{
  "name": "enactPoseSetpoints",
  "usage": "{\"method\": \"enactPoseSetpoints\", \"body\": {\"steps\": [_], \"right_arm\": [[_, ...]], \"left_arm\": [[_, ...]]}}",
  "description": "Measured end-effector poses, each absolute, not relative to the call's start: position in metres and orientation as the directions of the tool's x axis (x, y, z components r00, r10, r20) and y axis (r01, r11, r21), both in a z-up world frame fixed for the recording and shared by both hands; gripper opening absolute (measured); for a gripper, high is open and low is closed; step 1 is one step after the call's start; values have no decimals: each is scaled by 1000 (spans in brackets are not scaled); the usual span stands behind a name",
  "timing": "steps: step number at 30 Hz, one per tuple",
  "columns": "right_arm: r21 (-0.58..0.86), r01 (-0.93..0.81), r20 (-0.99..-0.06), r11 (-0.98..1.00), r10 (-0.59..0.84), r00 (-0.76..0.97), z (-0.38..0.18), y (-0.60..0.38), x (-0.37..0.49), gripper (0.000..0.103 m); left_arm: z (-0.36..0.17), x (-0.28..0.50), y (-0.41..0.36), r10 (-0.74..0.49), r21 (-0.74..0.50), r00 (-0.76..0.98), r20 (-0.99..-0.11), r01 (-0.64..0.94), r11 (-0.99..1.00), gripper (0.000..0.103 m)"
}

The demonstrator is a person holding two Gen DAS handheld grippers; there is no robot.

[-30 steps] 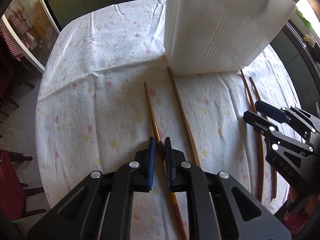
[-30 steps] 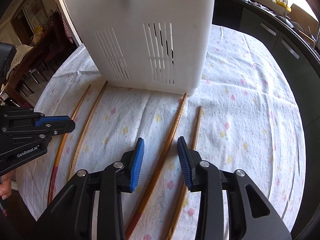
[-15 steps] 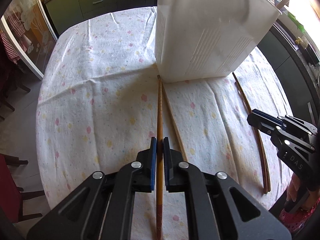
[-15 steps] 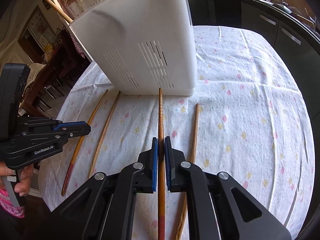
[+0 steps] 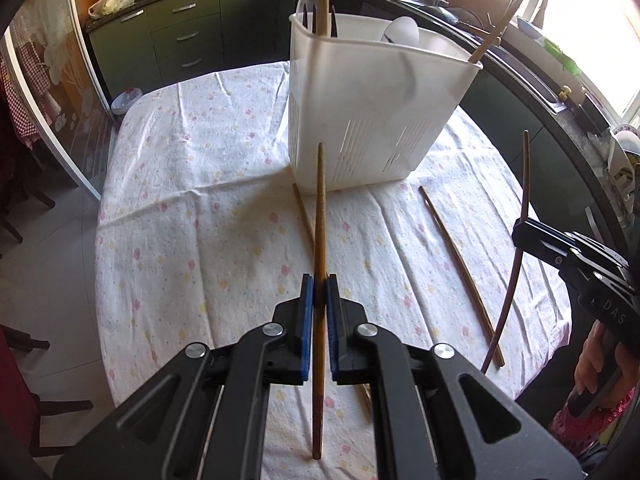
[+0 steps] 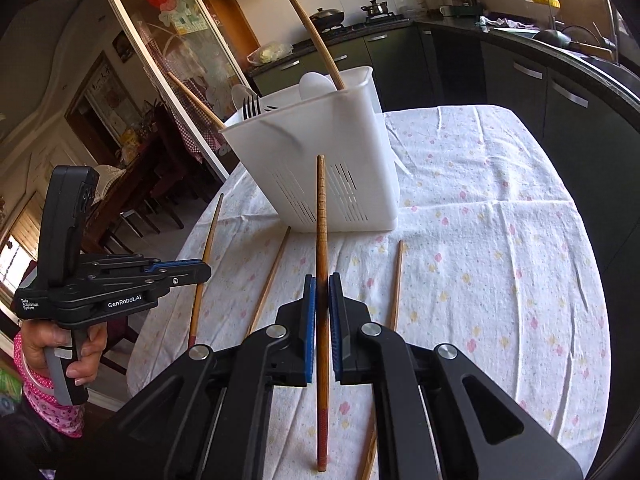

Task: Organize utensils
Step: 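Lift both chopsticks to the white holder and open both tools to drop them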

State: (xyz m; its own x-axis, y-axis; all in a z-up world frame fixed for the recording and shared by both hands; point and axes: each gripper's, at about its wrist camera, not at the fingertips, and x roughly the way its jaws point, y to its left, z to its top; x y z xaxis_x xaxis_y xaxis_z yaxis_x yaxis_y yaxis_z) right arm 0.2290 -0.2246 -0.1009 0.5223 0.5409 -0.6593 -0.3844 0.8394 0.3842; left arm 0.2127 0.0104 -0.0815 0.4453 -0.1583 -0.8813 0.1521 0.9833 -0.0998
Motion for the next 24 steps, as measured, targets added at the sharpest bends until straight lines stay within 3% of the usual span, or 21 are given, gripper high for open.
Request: {"method": "enactPoseSetpoints", "body": {"steps": [13, 24], "right_arm": [[355, -441, -568, 824, 565, 598, -42, -226, 201, 7], [345, -461, -547, 817, 575, 609, -27, -228, 193, 7]], "left_arm": [[-10, 187, -2, -227, -114, 554, -801, 231, 966, 6], [84, 211, -18, -230, -82, 730, -644, 233, 969, 6]]}}
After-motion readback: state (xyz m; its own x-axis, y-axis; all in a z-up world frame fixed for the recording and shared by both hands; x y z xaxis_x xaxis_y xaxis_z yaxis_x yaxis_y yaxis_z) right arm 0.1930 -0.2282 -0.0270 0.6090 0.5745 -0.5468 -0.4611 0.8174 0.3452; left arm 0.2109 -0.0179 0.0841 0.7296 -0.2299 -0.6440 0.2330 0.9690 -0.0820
